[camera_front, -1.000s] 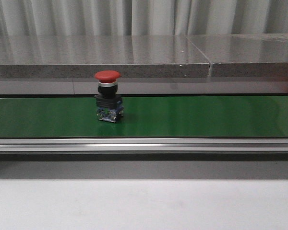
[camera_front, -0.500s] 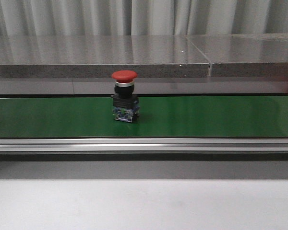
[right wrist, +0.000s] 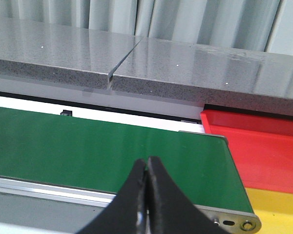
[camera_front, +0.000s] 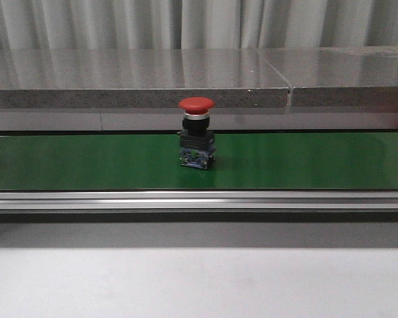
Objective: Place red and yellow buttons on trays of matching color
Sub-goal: 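Grasp the yellow button with the left gripper and lift it over the belt, then set the yellow button on the belt and open the left gripper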
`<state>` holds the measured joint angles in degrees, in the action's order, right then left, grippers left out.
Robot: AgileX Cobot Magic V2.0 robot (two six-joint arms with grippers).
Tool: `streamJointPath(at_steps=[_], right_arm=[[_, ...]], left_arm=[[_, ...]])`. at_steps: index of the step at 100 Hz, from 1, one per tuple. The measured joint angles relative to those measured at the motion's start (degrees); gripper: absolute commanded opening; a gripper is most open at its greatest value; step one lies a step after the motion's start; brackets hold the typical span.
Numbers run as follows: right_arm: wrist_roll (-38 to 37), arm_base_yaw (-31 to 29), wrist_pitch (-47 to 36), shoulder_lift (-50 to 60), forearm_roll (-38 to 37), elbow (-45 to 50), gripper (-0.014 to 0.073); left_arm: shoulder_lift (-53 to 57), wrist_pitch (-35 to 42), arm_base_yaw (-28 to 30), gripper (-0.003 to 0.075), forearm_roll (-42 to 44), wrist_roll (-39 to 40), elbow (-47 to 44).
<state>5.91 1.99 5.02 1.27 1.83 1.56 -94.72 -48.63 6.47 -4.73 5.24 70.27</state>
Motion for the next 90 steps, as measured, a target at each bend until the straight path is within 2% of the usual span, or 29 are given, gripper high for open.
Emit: streamJointPath(at_steps=[11, 28, 35, 59, 90], right_arm=[[0.0, 0.0, 0.0, 0.0, 0.0, 0.0, -0.0066], [0.0, 0.0, 0.0, 0.0, 0.0, 0.0, -0.0066], [0.0, 0.0, 0.0, 0.0, 0.0, 0.0, -0.0066], [0.0, 0.0, 0.0, 0.0, 0.0, 0.0, -0.0066], [0.0, 0.0, 0.0, 0.0, 0.0, 0.0, -0.0066]], left_arm=[[0.0, -0.1, 0.0, 0.0186, -0.6, -0.7, 0.1], [-0.1, -0.2, 0.0, 0.0504, -1.0, -2.2, 0.1], [-0.1, -0.2, 0.0, 0.0571, -0.6, -2.7, 0.1], [-0.4, -0.7, 0.0, 0.0575, -0.7, -4.5, 2.2], [1.4, -1.6, -0.4, 0.0575, -10.7, -12.4, 6.6]])
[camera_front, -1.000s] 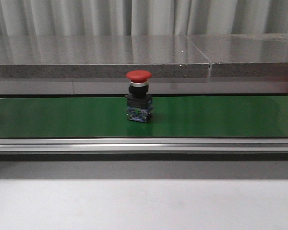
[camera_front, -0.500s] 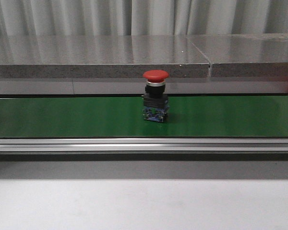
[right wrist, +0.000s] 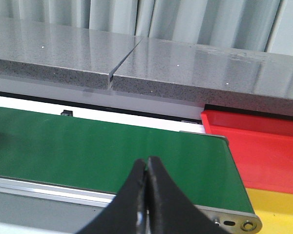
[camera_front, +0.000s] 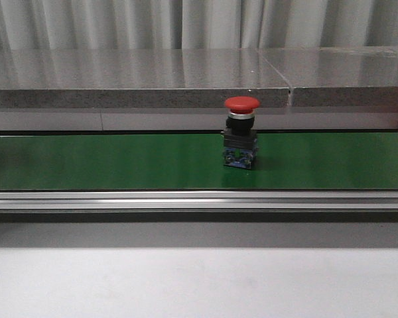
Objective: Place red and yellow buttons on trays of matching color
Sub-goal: 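Set the yellow button on the belt and open the left gripper, then lower the right gripper onto the red button arriving on the belt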
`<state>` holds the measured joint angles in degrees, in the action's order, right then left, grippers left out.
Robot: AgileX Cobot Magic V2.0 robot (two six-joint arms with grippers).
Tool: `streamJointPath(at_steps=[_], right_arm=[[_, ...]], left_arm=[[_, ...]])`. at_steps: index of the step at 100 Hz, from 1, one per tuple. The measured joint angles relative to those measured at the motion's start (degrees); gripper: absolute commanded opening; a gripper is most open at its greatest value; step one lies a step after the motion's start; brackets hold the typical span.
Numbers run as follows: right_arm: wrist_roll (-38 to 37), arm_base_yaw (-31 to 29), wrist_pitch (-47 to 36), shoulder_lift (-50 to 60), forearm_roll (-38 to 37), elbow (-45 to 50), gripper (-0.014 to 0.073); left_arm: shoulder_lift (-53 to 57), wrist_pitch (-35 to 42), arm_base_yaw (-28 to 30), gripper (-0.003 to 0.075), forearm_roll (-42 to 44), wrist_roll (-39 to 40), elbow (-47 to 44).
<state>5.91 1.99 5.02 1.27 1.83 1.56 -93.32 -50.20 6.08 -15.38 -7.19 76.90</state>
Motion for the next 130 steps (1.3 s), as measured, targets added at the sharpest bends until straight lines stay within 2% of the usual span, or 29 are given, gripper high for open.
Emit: streamJointPath(at_steps=[25, 47, 66, 96, 110, 122, 130], right_arm=[[0.0, 0.0, 0.0, 0.0, 0.0, 0.0, -0.0066], [0.0, 0.0, 0.0, 0.0, 0.0, 0.0, -0.0066], [0.0, 0.0, 0.0, 0.0, 0.0, 0.0, -0.0066], [0.0, 0.0, -0.4, 0.0, 0.0, 0.0, -0.0066], [0.0, 0.0, -0.4, 0.0, 0.0, 0.0, -0.0066], [0.0, 0.0, -0.4, 0.0, 0.0, 0.0, -0.0066], [0.0, 0.0, -0.7, 0.0, 0.0, 0.0, -0.0066]], left_arm=[[5.7, 1.4, -3.3, 0.0575, -0.3, -1.5, 0.3], [15.7, 9.2, -8.6, 0.0564, -0.6, -2.3, -3.9], [26.8, 16.9, -11.7, 0.0564, -0.6, -2.5, -14.4], [47.4, 24.8, -11.9, 0.0547, -0.6, -2.5, -35.3], [57.2, 24.9, -11.9, 0.0447, -0.6, -2.5, -42.9], [64.0, 24.9, -11.9, 0.0297, -0.6, -2.5, -47.5], [67.2, 24.9, -11.9, 0.0167, -0.6, -2.5, -49.6]])
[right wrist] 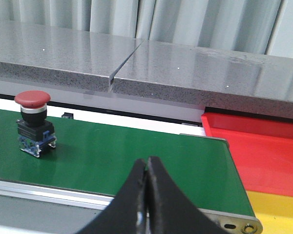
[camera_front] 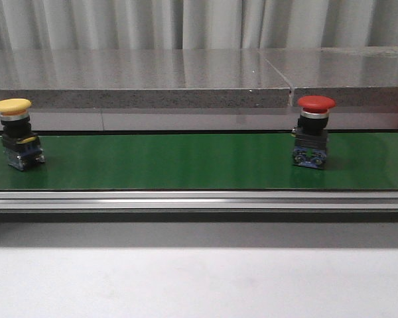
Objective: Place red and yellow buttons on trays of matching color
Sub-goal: 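Lower the right gripper onto the red button arriving on the belt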
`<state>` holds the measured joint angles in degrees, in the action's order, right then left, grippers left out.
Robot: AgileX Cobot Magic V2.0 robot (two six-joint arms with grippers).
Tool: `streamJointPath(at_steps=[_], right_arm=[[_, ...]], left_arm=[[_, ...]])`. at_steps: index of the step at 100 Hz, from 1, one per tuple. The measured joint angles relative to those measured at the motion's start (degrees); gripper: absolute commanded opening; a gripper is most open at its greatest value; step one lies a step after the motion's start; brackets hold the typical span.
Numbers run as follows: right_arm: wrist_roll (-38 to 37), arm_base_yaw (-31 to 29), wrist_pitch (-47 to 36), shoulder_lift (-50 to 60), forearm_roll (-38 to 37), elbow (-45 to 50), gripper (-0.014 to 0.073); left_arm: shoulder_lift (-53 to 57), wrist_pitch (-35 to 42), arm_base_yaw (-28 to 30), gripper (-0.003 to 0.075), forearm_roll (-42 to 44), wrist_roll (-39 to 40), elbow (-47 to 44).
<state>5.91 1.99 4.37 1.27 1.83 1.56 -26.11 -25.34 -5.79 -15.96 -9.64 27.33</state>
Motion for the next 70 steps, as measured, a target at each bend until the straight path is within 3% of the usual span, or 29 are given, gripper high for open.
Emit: streamJointPath(at_steps=[13, 27, 46, 70], right_arm=[[0.0, 0.0, -2.9, 0.0, 0.0, 0.0, -0.0066], [0.0, 0.0, -5.0, 0.0, 1.0, -0.5, -0.0066], [-0.1, 0.0, -0.7, -1.1, 7.1, -7.6, -0.0066], [-0.1, 0.0, 14.7, -14.6, 9.0, -23.5, -0.0066]], left_arm=[[1.8, 0.0, 0.0, -0.0022, 0.0, 0.0, -1.3], [1.9, 0.0, 0.0, -0.0019, 0.0, 0.0, -1.5], [1.9, -0.2, 0.0, -0.0019, 0.0, 0.0, -1.5], [1.9, -0.3, 0.0, -0.0019, 0.0, 0.0, -1.5]])
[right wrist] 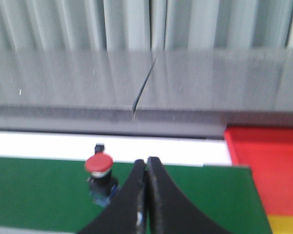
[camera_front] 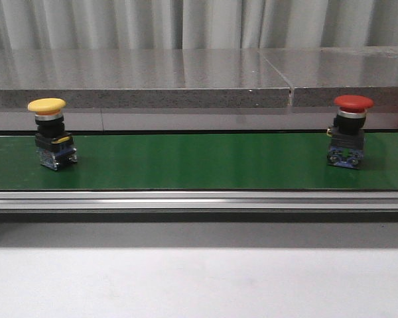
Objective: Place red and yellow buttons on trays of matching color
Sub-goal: 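Lower the right gripper onto the red button arriving on the belt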
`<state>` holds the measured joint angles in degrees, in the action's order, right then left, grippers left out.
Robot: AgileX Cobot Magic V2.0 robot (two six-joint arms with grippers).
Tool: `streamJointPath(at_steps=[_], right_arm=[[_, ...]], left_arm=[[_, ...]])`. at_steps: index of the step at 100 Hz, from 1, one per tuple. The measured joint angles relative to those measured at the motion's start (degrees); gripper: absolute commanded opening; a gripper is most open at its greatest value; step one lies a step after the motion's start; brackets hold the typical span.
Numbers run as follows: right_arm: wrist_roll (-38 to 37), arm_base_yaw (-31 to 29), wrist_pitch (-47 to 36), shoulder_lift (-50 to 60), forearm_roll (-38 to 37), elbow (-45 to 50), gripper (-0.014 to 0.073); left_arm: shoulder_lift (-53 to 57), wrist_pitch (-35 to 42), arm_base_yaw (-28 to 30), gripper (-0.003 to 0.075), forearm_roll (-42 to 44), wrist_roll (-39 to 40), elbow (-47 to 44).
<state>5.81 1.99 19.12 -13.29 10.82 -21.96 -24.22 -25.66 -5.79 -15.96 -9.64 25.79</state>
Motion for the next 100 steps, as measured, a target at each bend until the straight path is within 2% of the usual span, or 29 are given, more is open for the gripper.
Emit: streamJointPath(at_steps=[15, 24, 48, 55, 65, 72, 82, 87, 100], right_arm=[[0.0, 0.0, 12.7, -11.4, 0.0, -10.3, -0.0066], [0.0, 0.0, 17.5, -18.0, 0.0, -14.9, -0.0066], [0.0, 0.0, 19.7, -29.7, 3.1, -19.3, -0.0062], [0.0, 0.0, 20.1, -31.9, 3.5, -19.3, -0.0034], [0.0, 0.0, 20.6, -34.0, 4.5, -19.3, 0.0103], [0.0, 0.0, 20.9, -35.1, 5.0, -19.3, 0.0274], [0.0, 0.0, 20.9, -35.6, 5.3, -19.3, 0.0577], [0.0, 0.0, 20.9, -35.7, 5.4, -19.3, 0.0675], [0.0, 0.0, 20.9, -36.0, 5.4, -19.5, 0.0646]], left_arm=[[0.0, 0.0, 0.0, -0.0019, 0.0, 0.0, 0.0], [0.0, 0.0, 0.0, -0.0019, 0.0, 0.0, 0.0], [0.0, 0.0, 0.0, -0.0019, 0.0, 0.0, 0.0], [0.0, 0.0, 0.0, -0.0019, 0.0, 0.0, 0.0], [0.0, 0.0, 0.0, -0.0019, 0.0, 0.0, 0.0], [0.0, 0.0, 0.0, -0.0019, 0.0, 0.0, 0.0], [0.0, 0.0, 0.0, -0.0019, 0.0, 0.0, 0.0], [0.0, 0.0, 0.0, -0.0019, 0.0, 0.0, 0.0], [0.0, 0.0, 0.0, -0.0019, 0.0, 0.0, 0.0]])
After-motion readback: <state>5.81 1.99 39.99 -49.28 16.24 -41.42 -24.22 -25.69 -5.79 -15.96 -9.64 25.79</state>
